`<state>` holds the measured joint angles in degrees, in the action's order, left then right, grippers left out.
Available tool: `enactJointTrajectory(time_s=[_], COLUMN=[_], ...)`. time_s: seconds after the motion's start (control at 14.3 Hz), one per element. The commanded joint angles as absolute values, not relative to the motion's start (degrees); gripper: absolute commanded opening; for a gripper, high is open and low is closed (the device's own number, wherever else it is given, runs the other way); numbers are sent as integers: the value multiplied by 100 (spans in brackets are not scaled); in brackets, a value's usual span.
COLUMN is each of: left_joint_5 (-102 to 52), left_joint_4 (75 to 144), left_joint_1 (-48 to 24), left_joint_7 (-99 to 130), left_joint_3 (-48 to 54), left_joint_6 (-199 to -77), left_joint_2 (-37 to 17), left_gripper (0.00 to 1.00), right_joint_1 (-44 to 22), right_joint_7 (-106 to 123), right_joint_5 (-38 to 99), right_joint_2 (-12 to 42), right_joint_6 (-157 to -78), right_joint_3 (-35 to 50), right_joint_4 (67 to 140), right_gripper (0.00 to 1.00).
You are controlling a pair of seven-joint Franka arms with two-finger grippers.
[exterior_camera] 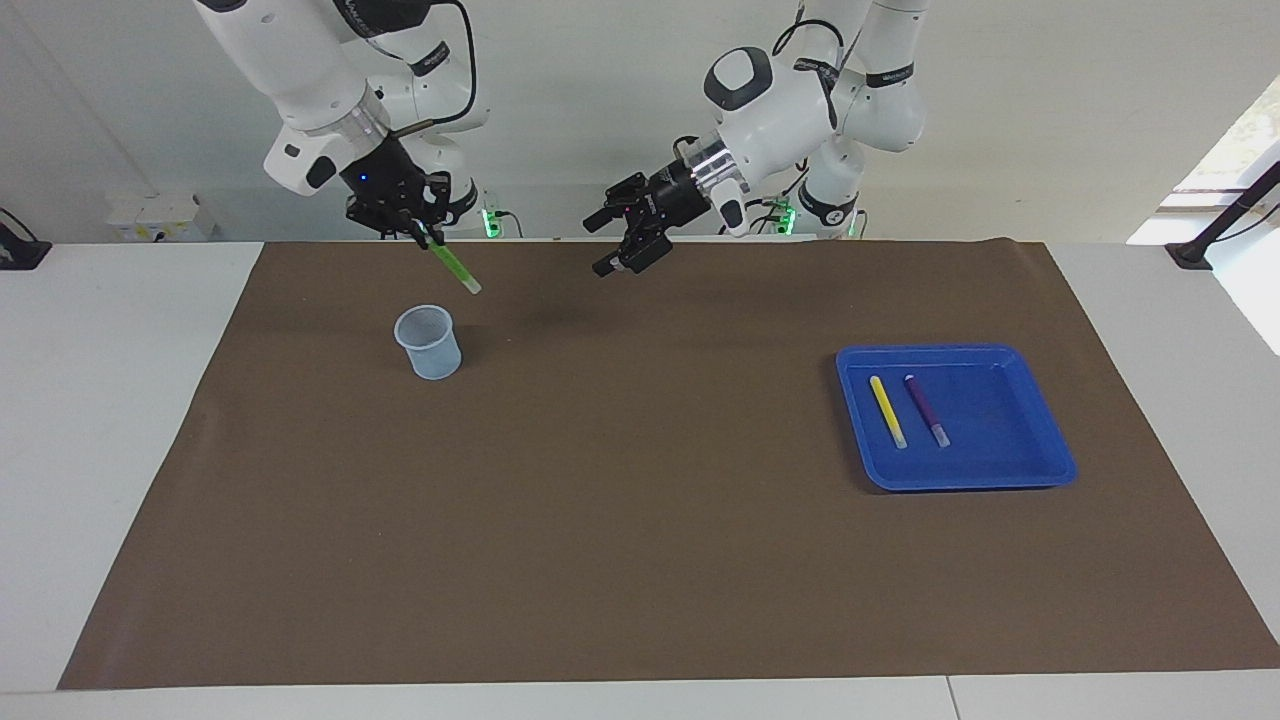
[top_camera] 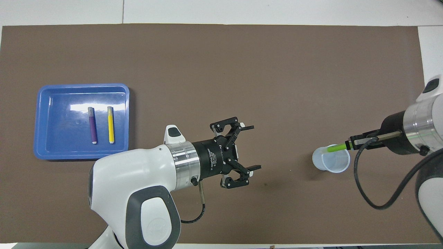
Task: Transfer and insert pens with both arms
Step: 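Insert the green pen into the cup with the right gripper while the left gripper withdraws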
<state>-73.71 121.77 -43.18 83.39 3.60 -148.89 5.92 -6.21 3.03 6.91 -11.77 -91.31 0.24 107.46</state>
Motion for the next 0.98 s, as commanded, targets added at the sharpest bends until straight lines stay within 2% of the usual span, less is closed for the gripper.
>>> enactJointTrajectory(time_s=[0.0, 0.28, 0.56, 0.63, 0.7, 0.77, 0.91], left_joint_5=[-7418, -7418, -6736, -6489, -6365, -6302, -6093], left_joint_4=[12392, 12454, 12410, 12401, 12384, 12340, 12261], left_joint_1=[-4334, -3764, -3542, -3516, -3403, -3253, -2955], left_joint_7=[8271, 8262, 7973, 7876, 7736, 7508, 7016], left_joint_3=[308, 308, 308, 290, 290, 290, 290], left_joint_6=[-14933, -14915, -14644, -14469, -14354, -14179, -13722], left_joint_2=[773, 765, 730, 729, 721, 721, 703], left_gripper=[100, 100, 100, 100, 100, 100, 100], right_joint_1=[-528, -431, -281, -281, -281, -273, -272], right_joint_7=[667, 852, 905, 905, 905, 905, 905], right_joint_5=[247, 159, 97, 97, 88, 88, 88], right_joint_2=[-1406, -1836, -1872, -1907, -1933, -1934, -1934], right_joint_6=[-9457, -10159, -10248, -10274, -10274, -10274, -10275], right_joint_3=[88, 88, 88, 88, 88, 88, 88], right_joint_4=[11231, 12285, 12559, 12655, 12665, 12665, 12665], right_gripper=[0, 0, 0, 4, 20, 43, 75])
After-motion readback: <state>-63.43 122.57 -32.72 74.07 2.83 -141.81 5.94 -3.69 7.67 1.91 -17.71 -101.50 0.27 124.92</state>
